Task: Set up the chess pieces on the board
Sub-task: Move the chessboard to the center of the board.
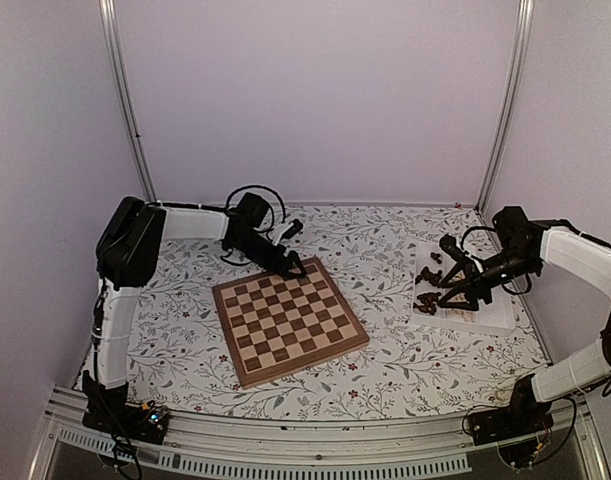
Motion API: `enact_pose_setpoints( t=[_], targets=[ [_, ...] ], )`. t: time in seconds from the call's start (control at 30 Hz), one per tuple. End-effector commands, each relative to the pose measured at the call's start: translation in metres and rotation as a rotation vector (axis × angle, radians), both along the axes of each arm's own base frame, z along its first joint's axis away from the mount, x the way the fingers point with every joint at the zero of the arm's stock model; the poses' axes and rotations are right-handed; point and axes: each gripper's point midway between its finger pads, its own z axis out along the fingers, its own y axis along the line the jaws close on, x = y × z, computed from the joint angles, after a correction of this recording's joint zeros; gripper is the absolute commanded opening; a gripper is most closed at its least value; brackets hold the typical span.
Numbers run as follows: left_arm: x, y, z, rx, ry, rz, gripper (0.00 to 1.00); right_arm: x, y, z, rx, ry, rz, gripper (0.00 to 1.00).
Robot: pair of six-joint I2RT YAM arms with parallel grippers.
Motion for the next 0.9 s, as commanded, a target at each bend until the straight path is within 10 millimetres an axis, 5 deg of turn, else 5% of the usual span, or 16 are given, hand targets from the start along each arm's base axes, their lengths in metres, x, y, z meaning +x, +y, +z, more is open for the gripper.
enact_pose_setpoints(
  t=[0.0, 0.23, 0.57, 0.67, 0.87],
  targets=[
    [-0.057, -0.031, -0.002, -0.02, 0.089, -0.148, 0.89, -0.005, 0.006, -0.003, 0.04, 0.002, 0.034, 0.7],
    [-0.068, -0.055, 0.013, 0.016, 0.023, -0.179, 0.89, 0.019, -0.001, -0.007, -0.011, -0.008, -0.065, 0.67],
    [-0.029, -0.035, 0.16, -0.037, -0.35, 0.052, 0.9, 0.08, -0.02, 0.002, -0.124, 0.015, -0.276, 0.63],
    [-0.033, -0.008, 0.169, -0.004, -0.352, 0.198, 0.9, 0.093, -0.024, 0.002, -0.143, 0.016, -0.325, 0.62],
    [-0.088, 0.059, 0.134, 0.097, -0.2, 0.424, 0.94, 0.094, -0.02, -0.007, -0.122, 0.065, -0.33, 0.62]
  ],
)
